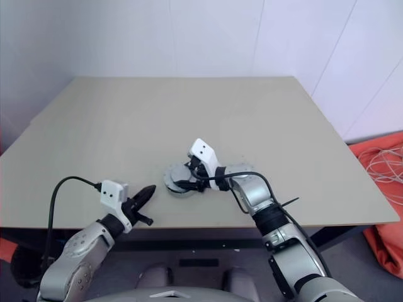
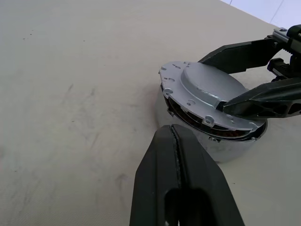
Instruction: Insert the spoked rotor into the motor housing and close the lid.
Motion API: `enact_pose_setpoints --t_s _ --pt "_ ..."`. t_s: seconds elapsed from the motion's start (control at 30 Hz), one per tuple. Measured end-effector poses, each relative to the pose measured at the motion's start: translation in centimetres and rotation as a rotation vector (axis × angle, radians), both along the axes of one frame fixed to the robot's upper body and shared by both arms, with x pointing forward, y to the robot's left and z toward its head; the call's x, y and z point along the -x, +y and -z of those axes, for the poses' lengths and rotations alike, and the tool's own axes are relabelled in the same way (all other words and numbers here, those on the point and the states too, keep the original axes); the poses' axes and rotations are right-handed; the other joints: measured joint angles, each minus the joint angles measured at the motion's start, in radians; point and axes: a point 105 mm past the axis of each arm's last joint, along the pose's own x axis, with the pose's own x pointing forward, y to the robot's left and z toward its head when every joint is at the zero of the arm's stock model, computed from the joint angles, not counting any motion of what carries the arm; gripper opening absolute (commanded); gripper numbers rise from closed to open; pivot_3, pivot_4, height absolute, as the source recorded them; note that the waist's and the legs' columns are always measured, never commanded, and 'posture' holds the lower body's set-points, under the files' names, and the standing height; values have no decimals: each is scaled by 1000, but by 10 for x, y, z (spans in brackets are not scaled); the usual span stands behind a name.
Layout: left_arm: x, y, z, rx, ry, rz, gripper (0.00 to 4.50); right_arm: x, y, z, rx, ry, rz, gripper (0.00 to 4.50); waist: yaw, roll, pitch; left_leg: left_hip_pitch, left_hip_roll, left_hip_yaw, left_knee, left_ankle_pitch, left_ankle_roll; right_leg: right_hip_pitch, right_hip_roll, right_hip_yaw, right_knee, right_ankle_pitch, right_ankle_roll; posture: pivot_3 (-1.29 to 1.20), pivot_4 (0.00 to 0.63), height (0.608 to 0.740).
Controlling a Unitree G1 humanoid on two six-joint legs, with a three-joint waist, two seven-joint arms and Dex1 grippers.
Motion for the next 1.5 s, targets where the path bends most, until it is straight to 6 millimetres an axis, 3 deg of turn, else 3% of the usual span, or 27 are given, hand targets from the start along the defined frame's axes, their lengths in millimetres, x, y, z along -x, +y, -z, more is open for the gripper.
enact_pose_setpoints --t_s 1.5 --pt "0 -3 -1 18 3 7 0 2 -15 -1 162 -77 -107 3112 22 1 0 0 0 0 0 0 0 2 -1 1 -1 0 0 0 0 740"
